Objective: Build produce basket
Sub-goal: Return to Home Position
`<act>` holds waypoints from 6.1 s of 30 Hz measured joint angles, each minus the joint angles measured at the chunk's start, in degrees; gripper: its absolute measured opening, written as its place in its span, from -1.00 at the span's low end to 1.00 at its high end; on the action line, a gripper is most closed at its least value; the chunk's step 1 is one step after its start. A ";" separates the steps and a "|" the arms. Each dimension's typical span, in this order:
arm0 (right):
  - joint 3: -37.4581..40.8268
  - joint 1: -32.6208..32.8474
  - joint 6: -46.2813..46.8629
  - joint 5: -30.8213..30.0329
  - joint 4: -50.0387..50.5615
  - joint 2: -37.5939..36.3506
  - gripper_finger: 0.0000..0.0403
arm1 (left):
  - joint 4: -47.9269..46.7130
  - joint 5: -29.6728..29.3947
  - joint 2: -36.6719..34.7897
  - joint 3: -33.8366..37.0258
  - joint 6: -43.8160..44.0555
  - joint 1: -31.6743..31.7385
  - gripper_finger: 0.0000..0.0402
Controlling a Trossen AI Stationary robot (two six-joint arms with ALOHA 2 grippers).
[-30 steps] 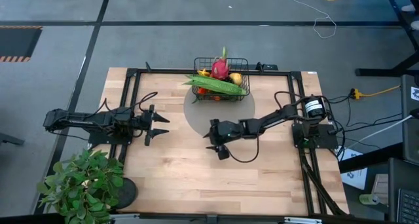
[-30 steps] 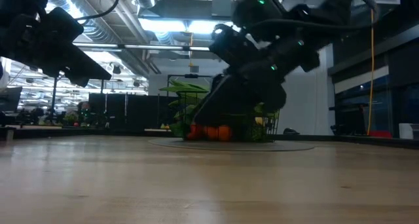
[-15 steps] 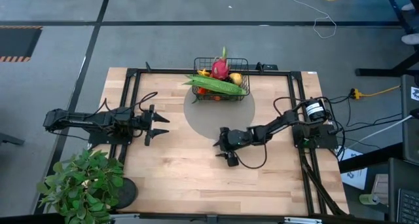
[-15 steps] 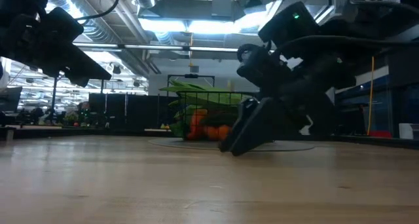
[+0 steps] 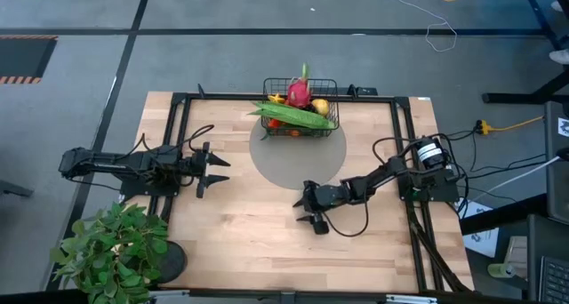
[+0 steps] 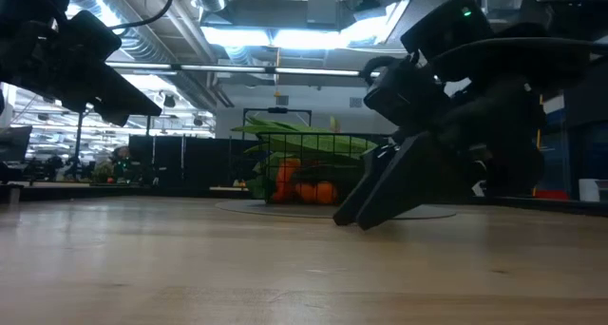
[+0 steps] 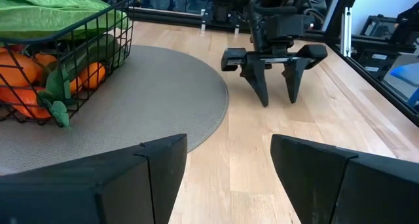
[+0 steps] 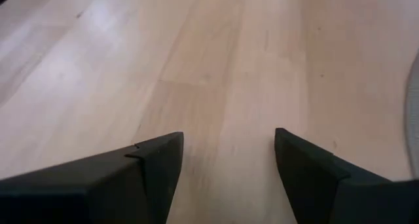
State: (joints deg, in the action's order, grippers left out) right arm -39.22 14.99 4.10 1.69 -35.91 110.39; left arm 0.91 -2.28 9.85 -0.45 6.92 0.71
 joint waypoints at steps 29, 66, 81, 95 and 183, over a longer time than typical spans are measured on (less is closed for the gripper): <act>11.37 -3.95 -1.64 -1.57 7.98 -24.04 0.11 | 0.00 0.02 -0.02 0.02 0.00 0.00 0.05; 37.09 -5.12 0.03 5.47 10.48 -79.79 0.11 | 0.00 0.01 -0.02 0.02 0.00 0.00 0.05; 38.79 -5.26 -3.95 5.43 20.59 -97.28 0.11 | 0.00 0.00 -0.02 0.02 0.00 0.00 0.05; 38.76 -7.44 -6.68 -1.18 34.90 -109.27 0.11 | 0.00 0.00 -0.02 0.02 0.00 0.00 0.05; 38.73 -7.48 -7.44 -0.60 34.91 -109.18 0.11 | 0.00 0.00 -0.02 0.02 0.00 0.02 0.05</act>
State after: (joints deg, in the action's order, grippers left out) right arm -0.49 7.51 -3.34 1.08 -0.99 1.21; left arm 0.91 -2.28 9.82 -0.43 6.92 0.73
